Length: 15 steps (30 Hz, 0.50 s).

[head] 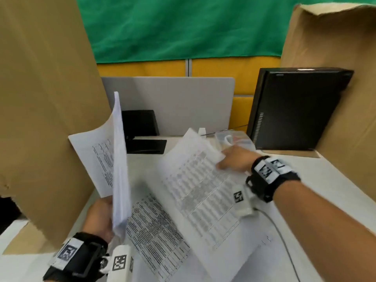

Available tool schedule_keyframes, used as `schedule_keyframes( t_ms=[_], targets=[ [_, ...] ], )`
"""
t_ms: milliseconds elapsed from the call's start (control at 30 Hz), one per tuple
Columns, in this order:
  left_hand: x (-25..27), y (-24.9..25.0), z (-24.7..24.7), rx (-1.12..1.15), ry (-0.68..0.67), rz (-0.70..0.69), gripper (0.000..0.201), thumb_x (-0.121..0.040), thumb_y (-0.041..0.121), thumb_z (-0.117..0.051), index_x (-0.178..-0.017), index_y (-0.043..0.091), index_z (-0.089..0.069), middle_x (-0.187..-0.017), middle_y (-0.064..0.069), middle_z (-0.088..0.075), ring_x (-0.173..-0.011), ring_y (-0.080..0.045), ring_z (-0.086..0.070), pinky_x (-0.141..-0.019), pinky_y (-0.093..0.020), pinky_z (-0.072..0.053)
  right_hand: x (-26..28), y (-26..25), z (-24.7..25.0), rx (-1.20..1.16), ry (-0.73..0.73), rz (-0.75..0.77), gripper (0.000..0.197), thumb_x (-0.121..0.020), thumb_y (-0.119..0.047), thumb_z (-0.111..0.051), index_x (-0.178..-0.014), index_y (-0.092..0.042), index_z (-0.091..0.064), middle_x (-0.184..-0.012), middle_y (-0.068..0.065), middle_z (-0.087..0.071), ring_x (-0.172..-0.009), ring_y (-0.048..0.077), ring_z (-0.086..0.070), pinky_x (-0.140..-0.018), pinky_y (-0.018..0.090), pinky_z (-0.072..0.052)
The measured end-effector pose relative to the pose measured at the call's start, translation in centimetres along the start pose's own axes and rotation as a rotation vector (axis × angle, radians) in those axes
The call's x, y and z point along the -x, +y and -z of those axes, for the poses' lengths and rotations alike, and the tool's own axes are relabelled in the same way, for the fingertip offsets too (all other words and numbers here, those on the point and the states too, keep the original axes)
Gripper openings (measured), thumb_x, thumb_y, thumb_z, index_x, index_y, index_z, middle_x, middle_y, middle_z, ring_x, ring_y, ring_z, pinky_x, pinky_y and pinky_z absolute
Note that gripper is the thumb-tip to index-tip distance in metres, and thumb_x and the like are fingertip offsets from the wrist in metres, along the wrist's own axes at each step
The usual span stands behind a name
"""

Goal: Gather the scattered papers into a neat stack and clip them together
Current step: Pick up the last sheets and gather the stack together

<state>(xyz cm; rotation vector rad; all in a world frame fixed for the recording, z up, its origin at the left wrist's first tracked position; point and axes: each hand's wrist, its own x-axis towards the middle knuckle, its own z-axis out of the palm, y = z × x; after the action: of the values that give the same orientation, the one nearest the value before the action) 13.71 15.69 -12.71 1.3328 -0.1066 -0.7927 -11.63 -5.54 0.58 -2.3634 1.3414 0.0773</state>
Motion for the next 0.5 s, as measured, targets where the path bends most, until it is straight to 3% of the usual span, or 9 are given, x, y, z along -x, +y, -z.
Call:
schedule_keyframes(
  t_ms=[67,133,200,267,333,400,433,500],
  targets=[
    [2.0,0.9,-0.9,-0.071,-0.067,0.01,0.023,-0.101,0.007,-0.036,-0.111,-0.003,-0.055,-0.09,-0.014,-0.059,-0.073,-0.029,-0.054,-0.068,-0.038,-0.044,-0.8,-1.9,-4.1,-0.018,-0.102,-0.032,0.059,-0.097,-0.035,-0.059,-0.146,-0.004,-0.046,-0.153,0.013,-0.045,-0.139,0.028,-0.045,-0.109,0.031,-0.038],
    [1.9,-0.1,-0.8,-0.11,-0.072,0.067,0.032,-0.095,0.006,-0.047,-0.115,-0.016,-0.059,-0.099,-0.018,-0.065,-0.078,-0.031,-0.059,-0.072,-0.039,-0.047,-1.4,-3.3,-8.0,-0.179,-0.172,-0.099,0.064,-0.09,-0.036,-0.069,-0.14,0.0,-0.051,-0.147,0.014,-0.053,-0.133,0.03,-0.053,-0.1,0.03,-0.044],
    [1.1,-1.0,-0.5,-0.123,-0.011,0.088,0.03,-0.091,0.006,-0.053,-0.111,-0.013,-0.064,-0.097,-0.019,-0.068,-0.08,-0.032,-0.061,-0.074,-0.038,-0.048,-1.7,-4.6,-11.2,-0.329,-0.188,-0.165,0.085,-0.077,-0.04,-0.082,-0.143,-0.001,-0.045,-0.145,0.012,-0.054,-0.13,0.03,-0.055,-0.094,0.03,-0.046],
    [1.2,-1.3,-0.5,-0.089,-0.006,0.068,0.023,-0.091,0.004,-0.055,-0.109,-0.006,-0.066,-0.096,-0.013,-0.07,-0.079,-0.029,-0.063,-0.067,-0.033,-0.048,-1.7,-5.8,-13.3,-0.318,-0.16,-0.203,0.097,-0.067,-0.04,-0.089,-0.143,-0.005,-0.04,-0.141,0.01,-0.055,-0.127,0.029,-0.057,-0.093,0.033,-0.049],
    [1.7,-1.2,-1.0,-0.104,-0.043,0.047,0.02,-0.093,0.004,-0.055,-0.11,0.0,-0.065,-0.094,-0.008,-0.069,-0.079,-0.026,-0.062,-0.064,-0.031,-0.045,-2.0,-6.5,-14.5,-0.245,-0.167,-0.202,0.074,-0.072,-0.031,-0.086,-0.13,-0.003,-0.049,-0.131,0.011,-0.062,-0.118,0.029,-0.063,-0.084,0.031,-0.052],
    [2.1,-0.7,-1.5,-0.072,-0.051,0.031,0.019,-0.095,0.007,-0.054,-0.109,0.003,-0.066,-0.094,-0.007,-0.069,-0.081,-0.025,-0.062,-0.066,-0.032,-0.046,-2.5,-6.4,-14.4,-0.235,-0.159,-0.165,0.028,-0.084,-0.021,-0.074,-0.1,-0.004,-0.058,-0.118,0.013,-0.068,-0.109,0.028,-0.068,-0.075,0.026,-0.05],
    [1.9,-0.6,-1.6,-0.065,-0.058,0.027,0.019,-0.095,0.008,-0.055,-0.109,0.004,-0.067,-0.097,-0.009,-0.07,-0.085,-0.027,-0.064,-0.071,-0.034,-0.049,-2.6,-5.8,-13.8,-0.248,-0.163,-0.166,0.019,-0.087,-0.019,-0.07,-0.095,-0.005,-0.059,-0.116,0.013,-0.068,-0.108,0.028,-0.068,-0.075,0.026,-0.05],
    [1.1,-0.6,-1.6,-0.08,-0.06,0.026,0.025,-0.094,0.013,-0.059,-0.115,0.004,-0.068,-0.108,-0.013,-0.072,-0.1,-0.031,-0.066,-0.09,-0.041,-0.051,-2.8,-3.6,-11.7,-0.272,-0.122,-0.22,0.029,-0.087,-0.019,-0.069,-0.108,-0.002,-0.061,-0.113,0.013,-0.064,-0.105,0.028,-0.065,-0.082,0.03,-0.053]
  ],
)
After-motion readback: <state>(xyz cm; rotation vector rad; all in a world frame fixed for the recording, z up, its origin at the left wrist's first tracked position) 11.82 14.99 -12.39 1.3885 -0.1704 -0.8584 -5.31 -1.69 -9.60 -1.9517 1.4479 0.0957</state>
